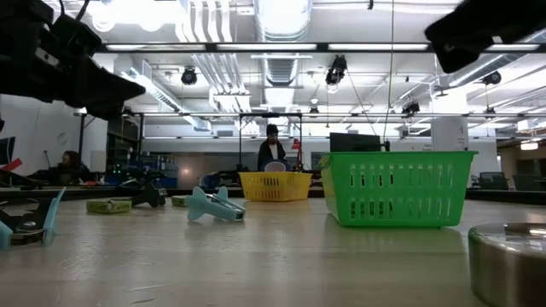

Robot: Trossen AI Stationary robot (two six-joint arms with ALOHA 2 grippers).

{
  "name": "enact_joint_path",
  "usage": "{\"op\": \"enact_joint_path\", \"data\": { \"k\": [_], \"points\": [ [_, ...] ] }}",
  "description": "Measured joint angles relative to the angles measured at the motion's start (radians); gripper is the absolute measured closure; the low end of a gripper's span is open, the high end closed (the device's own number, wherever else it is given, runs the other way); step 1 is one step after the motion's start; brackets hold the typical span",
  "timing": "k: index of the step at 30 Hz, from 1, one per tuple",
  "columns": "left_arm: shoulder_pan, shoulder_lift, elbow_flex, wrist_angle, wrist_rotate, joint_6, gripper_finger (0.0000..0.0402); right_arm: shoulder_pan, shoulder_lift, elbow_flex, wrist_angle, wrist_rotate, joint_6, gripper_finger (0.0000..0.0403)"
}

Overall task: Pick and place Stapler, Stapler remover, tape
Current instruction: Put the top green staple box into the green bin

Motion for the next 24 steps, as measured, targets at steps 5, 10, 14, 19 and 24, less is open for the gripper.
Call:
{"op": "enact_joint_path", "data": {
  "k": [5, 10, 14, 19, 24],
  "points": [
    [0.000, 0.000, 0.000, 0.048, 0.008, -0.188, 0.0378, -0.010, -0.137, -0.122, 0.103, -0.009, -0.103, 0.0394],
    [-0.001, 0.000, 0.000, 0.121, 0.008, -0.245, 0.0378, -0.054, -0.297, -0.198, 0.104, -0.001, -0.122, 0.0394],
    [-0.001, 0.000, 0.000, 0.227, 0.008, -0.298, 0.0378, -0.096, -0.438, -0.254, 0.101, -0.063, -0.106, 0.0394],
    [-0.002, 0.009, 0.000, 0.319, 0.009, -0.421, 0.0378, -0.132, -0.575, -0.292, 0.068, -0.161, -0.097, 0.0394],
    [0.000, 0.037, 0.003, 0.311, -0.056, -0.465, 0.0378, -0.159, -0.673, -0.278, -0.061, -0.193, -0.089, 0.0394]
  ]
}}
